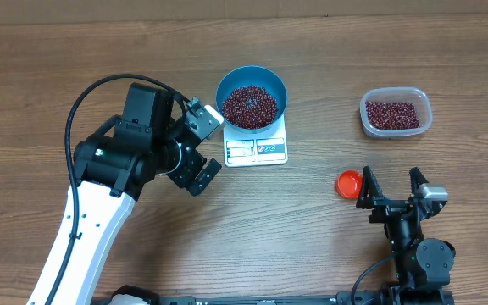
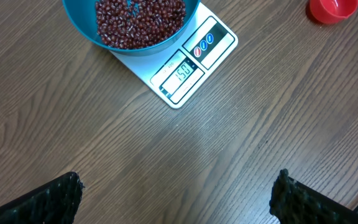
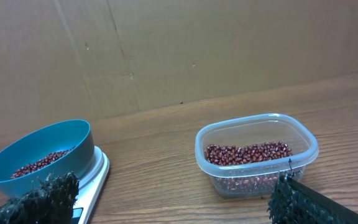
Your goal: Scoop item into bowl and weigh 150g on scale
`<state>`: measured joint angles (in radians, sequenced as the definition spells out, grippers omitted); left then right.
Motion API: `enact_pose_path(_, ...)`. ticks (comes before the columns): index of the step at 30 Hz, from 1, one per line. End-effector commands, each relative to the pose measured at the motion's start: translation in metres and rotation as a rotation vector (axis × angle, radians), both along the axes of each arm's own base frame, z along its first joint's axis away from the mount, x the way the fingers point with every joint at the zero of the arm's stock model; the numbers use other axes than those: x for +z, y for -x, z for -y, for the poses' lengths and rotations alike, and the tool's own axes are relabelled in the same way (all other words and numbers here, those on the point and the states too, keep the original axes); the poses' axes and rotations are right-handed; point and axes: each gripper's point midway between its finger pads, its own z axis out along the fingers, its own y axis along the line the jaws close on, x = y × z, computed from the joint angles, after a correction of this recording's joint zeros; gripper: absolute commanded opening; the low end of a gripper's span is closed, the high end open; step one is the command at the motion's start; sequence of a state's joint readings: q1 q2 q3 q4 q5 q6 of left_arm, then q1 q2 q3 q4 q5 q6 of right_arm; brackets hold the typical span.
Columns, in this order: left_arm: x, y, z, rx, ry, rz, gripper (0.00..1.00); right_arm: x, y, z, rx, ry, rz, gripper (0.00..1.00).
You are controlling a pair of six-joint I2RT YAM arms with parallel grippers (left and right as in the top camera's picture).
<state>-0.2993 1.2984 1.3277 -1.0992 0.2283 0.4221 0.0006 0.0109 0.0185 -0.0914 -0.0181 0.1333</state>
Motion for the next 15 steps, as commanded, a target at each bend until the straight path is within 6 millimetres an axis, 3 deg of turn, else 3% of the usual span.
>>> enact_pose_path(1,-0.0015,-0.0005,-0.0003,-0.008,-0.002,-0.002,1.0,-0.0026,-0.0002,0.0025,-0.013,0.011,0.001,1.0)
enact_pose_path(15,-0.0015,-0.0005,-0.0003,-0.008,-0.002,-0.002,0.99,-0.0025,-0.0002,0.0026,-0.01,0.109,0.005,1.0)
